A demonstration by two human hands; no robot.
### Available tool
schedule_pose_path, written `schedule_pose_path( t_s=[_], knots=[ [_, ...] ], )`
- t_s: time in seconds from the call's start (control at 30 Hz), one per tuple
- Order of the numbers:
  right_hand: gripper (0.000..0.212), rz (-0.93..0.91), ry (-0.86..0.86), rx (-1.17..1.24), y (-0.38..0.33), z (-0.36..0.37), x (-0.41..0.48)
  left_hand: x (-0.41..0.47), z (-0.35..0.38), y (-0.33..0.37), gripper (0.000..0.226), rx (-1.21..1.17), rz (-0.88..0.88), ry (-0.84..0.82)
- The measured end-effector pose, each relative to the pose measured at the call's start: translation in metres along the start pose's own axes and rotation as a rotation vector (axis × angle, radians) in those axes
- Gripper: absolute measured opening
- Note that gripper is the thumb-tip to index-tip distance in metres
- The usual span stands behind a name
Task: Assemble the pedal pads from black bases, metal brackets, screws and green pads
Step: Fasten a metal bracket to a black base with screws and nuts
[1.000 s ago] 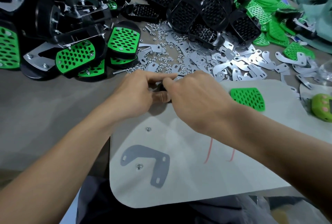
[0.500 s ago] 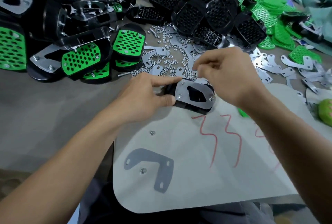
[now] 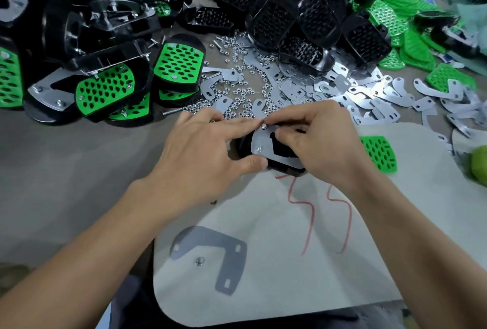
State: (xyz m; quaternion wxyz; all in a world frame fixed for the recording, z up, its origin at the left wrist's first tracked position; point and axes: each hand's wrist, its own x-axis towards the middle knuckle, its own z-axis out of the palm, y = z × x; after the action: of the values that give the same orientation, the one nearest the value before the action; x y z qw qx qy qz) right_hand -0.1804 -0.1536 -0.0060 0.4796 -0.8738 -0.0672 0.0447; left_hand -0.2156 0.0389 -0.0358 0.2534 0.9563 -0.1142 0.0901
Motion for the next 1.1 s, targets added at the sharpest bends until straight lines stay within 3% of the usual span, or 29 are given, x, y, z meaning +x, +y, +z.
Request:
schedule_pose_path(
  t_s=[0.13,0.33,0.47,0.67,0.8,0.9,1.0,1.1],
  knots=[
    [0.042,-0.014,-0.060,-0.001,-0.005,-0.005,-0.002,0.001,0.000,0.000,0.076,0.053,-0.006,-0.026],
    [0.021,-0.067,-0.011,-0.229,-0.010,0.007,-0.010,-0.001,0.000,0.003,0.075,0.087,-0.024,-0.050],
    [0.026,-0.030,0.097,-0.068,-0.004,0.006,-0.015,-0.002,0.003,0.003,0.074,0.074,-0.051,-0.047],
    [0.041,-0.001,0.020,-0.069,-0.003,0.010,-0.013,-0.001,0.001,0.002,0.066,0.095,-0.001,-0.009],
    [0.025,0.055,0.097,-0.155,0.001,0.010,-0.010,0.001,0.000,0.003,0.071,0.094,-0.027,-0.024],
    [0.029,0.095,0.098,-0.002,0.000,0.010,-0.014,-0.001,0.000,0.005,0.074,0.099,-0.034,-0.030],
    [0.043,0.066,0.036,-0.001,0.001,0.009,-0.015,-0.001,0.001,0.004,0.077,0.108,-0.054,-0.052],
    [0.042,0.065,0.006,0.082,0.003,0.010,-0.017,-0.002,0.001,0.005,0.077,0.126,-0.049,-0.049]
  ],
)
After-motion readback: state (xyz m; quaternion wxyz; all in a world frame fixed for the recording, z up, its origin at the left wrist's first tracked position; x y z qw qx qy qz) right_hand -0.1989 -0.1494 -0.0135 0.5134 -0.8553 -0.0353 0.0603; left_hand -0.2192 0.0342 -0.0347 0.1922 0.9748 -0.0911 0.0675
